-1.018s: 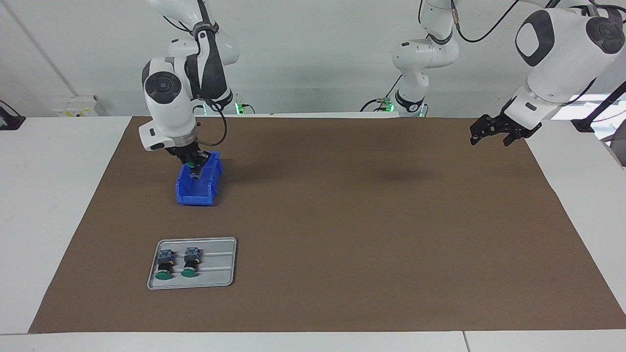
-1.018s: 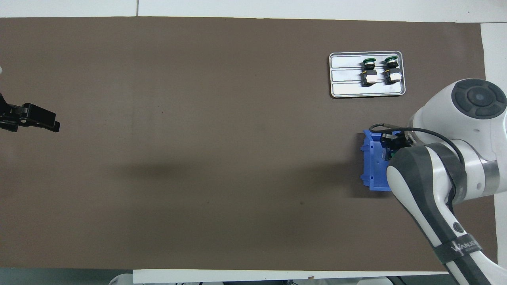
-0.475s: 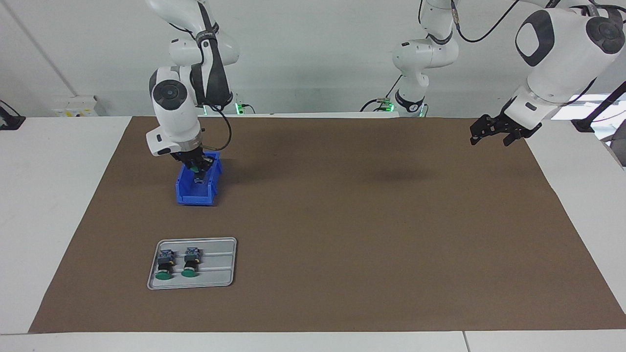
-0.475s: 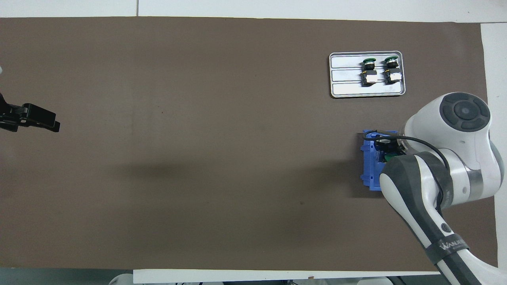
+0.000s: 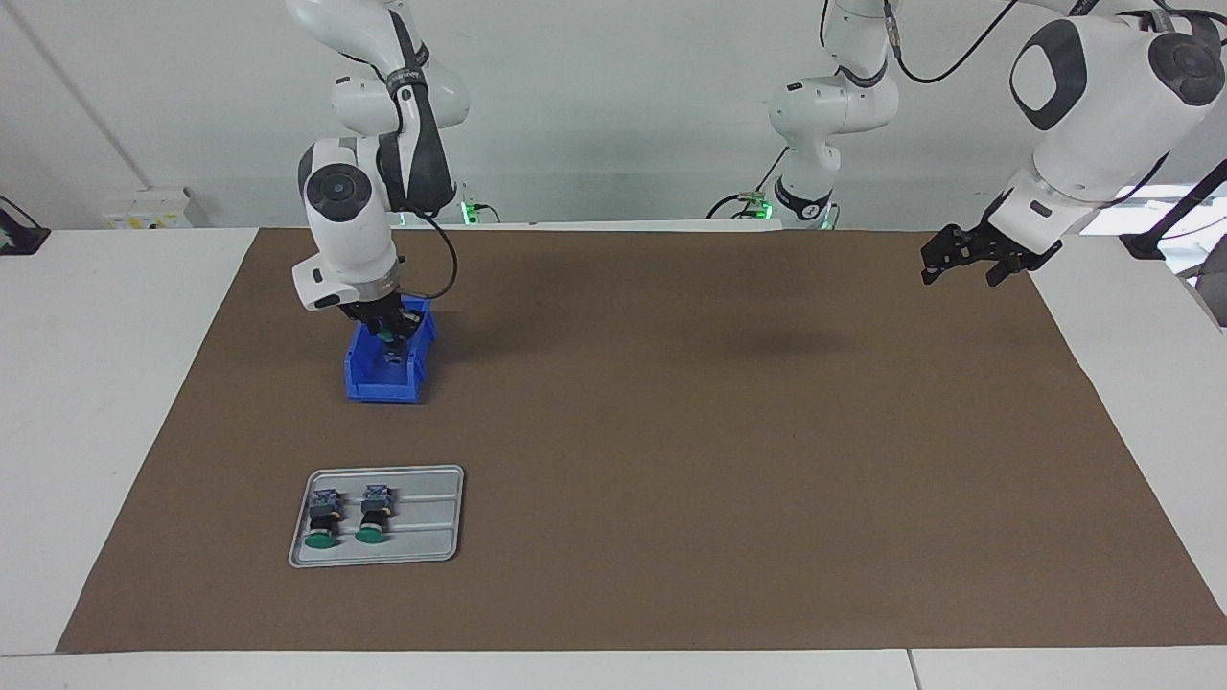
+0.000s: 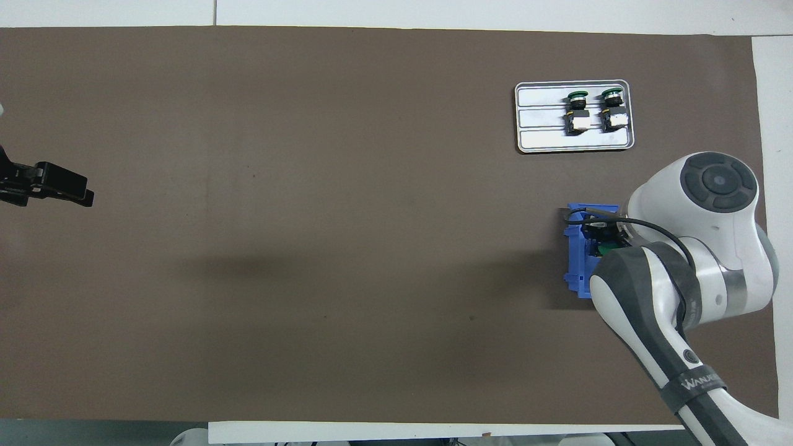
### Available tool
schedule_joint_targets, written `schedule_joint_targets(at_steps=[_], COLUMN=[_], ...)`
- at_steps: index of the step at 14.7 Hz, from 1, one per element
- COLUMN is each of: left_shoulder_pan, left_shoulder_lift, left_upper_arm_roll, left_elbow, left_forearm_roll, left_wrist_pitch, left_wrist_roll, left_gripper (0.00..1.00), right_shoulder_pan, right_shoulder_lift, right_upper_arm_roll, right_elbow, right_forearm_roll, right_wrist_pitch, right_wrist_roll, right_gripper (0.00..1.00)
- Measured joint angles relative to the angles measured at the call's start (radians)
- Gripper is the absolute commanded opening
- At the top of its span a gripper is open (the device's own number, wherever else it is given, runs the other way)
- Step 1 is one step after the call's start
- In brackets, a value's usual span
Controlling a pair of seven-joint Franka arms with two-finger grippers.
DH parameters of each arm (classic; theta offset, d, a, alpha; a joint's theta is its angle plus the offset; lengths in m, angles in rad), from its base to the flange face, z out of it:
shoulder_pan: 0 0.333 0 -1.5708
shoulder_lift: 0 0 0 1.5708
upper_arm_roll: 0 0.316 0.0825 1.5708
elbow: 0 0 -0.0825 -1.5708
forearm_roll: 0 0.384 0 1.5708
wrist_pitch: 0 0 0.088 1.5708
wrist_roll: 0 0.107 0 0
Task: Place and press button with both arms
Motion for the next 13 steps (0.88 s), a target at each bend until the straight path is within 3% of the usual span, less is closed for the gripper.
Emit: schedule_joint_targets(at_steps=[7, 13], left_shoulder_pan=[0.000, 0.000], left_shoulder_lift=[0.000, 0.000], left_upper_arm_roll=[0.000, 0.000], left_elbow=[0.000, 0.000], left_forearm_roll=[0.000, 0.000], left_wrist_pitch=[0.000, 0.000], left_wrist_roll=[0.000, 0.000], left_gripper=[1.00, 1.00], right_shoulder_pan=[0.000, 0.000], right_shoulder_lift=[0.000, 0.000], right_upper_arm_roll=[0.000, 0.000], right_elbow=[-0.008, -0.008], right_forearm_roll=[0.000, 0.000], right_wrist_pitch=[0.001, 0.003], right_wrist_roll=[0.000, -0.001], right_gripper=[0.50, 0.62])
